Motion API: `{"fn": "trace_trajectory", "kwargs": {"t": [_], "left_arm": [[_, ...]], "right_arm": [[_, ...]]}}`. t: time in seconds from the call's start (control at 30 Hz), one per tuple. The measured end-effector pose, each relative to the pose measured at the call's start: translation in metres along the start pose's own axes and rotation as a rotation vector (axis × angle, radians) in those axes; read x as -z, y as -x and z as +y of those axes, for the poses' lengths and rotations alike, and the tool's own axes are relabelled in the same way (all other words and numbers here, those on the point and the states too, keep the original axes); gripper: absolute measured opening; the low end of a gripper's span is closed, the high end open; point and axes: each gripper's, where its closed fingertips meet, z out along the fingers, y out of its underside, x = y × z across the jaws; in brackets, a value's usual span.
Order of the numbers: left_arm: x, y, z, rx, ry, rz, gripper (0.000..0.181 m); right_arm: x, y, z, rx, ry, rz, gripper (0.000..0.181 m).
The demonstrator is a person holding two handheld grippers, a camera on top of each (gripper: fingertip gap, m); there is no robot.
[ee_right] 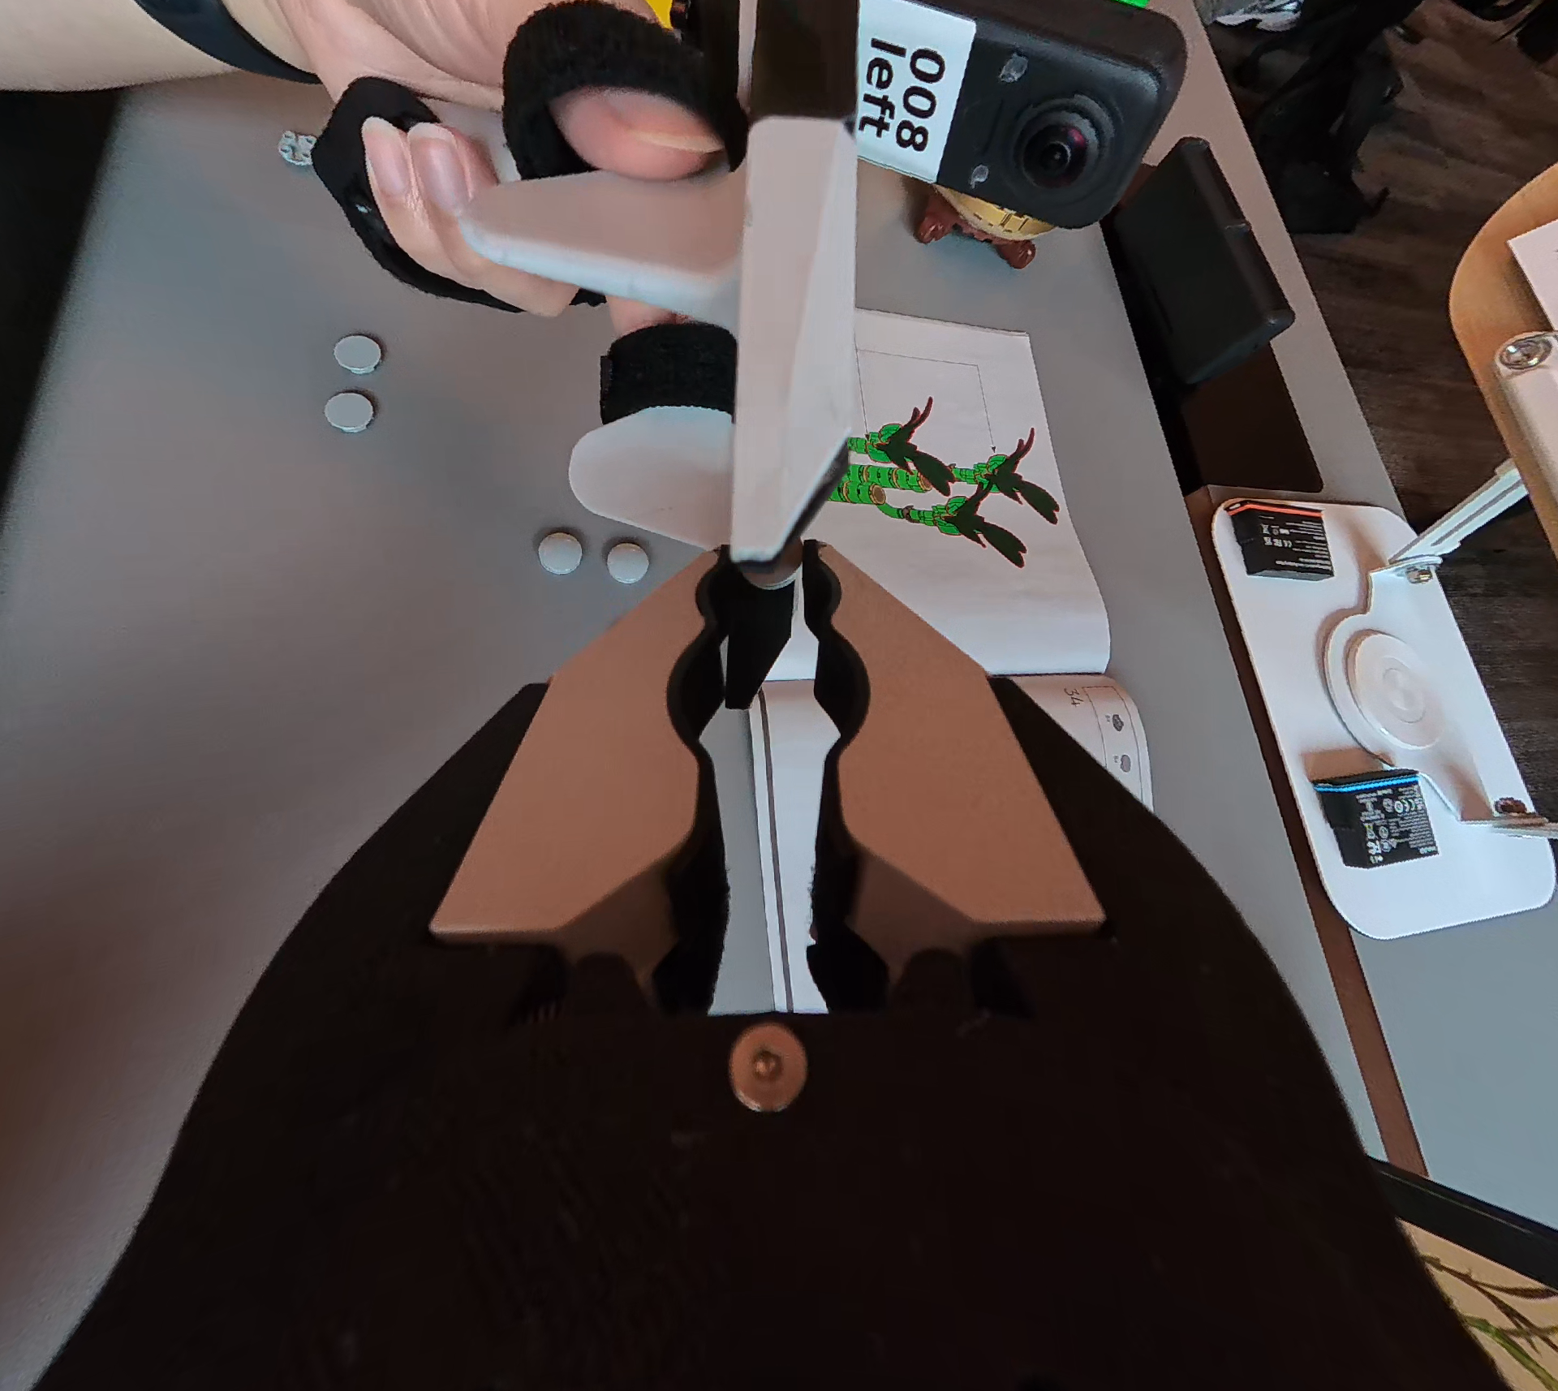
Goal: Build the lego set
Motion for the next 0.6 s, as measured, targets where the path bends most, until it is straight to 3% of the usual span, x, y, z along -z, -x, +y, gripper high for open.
{"fn": "trace_trajectory", "kwargs": {"t": [0.6], "left_arm": [[0.0008, 0.0092, 0.0018, 0.032, 0.023, -0.055, 0.079]], "right_arm": [[-0.0070, 0.0016, 0.0058, 0.022, 0.072, 0.030, 0.015]]}}
